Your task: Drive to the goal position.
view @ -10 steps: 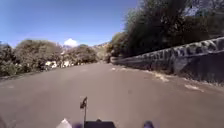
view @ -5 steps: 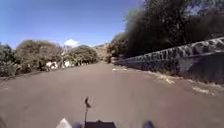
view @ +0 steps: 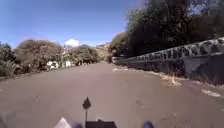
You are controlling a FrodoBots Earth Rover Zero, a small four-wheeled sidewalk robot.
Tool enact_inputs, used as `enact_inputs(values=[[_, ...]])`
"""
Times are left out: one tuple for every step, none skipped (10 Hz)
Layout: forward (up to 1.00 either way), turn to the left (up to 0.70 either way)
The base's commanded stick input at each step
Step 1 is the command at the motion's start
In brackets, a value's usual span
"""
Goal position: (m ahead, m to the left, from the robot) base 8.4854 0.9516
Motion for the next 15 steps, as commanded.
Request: enact_inputs(values=[[0.50, 0.00], [0.50, 0.00], [0.50, 0.00], [0.50, 0.00], [0.50, 0.00], [0.50, 0.00], [0.50, 0.00], [0.50, -0.50], [0.50, -0.50], [0.50, -0.50], [0.50, -0.44], [0.50, -0.26], [0.50, -0.08], [0.50, 0.00], [0.50, 0.00]])
